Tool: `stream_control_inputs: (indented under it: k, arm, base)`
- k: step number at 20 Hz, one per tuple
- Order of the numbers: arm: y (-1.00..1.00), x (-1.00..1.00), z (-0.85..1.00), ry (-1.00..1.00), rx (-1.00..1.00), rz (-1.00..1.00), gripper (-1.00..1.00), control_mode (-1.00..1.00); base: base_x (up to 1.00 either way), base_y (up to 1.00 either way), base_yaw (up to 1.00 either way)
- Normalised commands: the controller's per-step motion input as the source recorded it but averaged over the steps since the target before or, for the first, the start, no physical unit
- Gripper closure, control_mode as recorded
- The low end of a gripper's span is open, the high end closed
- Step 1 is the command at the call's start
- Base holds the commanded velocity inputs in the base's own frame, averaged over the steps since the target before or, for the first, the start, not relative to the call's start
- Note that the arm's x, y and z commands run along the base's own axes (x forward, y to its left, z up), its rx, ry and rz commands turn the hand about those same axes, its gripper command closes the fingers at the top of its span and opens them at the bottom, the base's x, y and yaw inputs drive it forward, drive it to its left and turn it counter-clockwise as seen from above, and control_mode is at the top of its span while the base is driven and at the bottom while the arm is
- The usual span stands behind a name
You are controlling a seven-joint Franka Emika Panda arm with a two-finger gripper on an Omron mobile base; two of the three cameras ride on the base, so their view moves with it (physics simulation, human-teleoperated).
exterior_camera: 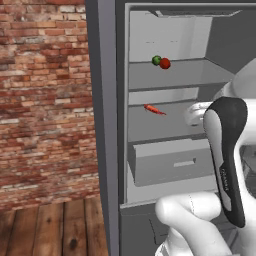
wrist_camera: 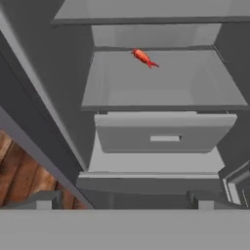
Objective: Transport the fish and bell pepper to the fridge. Place the fish on the rack containing meat and place the bell pepper on the rack containing the vegetable, ensuring meats and vegetables are on different racks.
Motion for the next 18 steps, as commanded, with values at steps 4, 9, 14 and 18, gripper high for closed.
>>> stream_control_inputs:
  k: [4, 9, 14, 18]
  arm:
    - [0.05, 0.09, -0.25, 0.2, -0.05, 0.0, -1.0, -1.0]
    - [0.33, 0.6, -0.5, 0.27, -0.08, 0.0, -1.0, -1.0]
    - [0.0, 0.0, 0.0, 0.0, 0.0, 0.0, -1.0, 1.0]
    - [0.0, 0.0, 0.0, 0.0, 0.0, 0.0, -1.0, 1.0]
  base:
    - [0.0, 0.0, 0.0]
    - [0.0, 0.0, 0.0]
    - [0.31, 0.86, -0.02]
    - [-0.36, 1.0, -0.2]
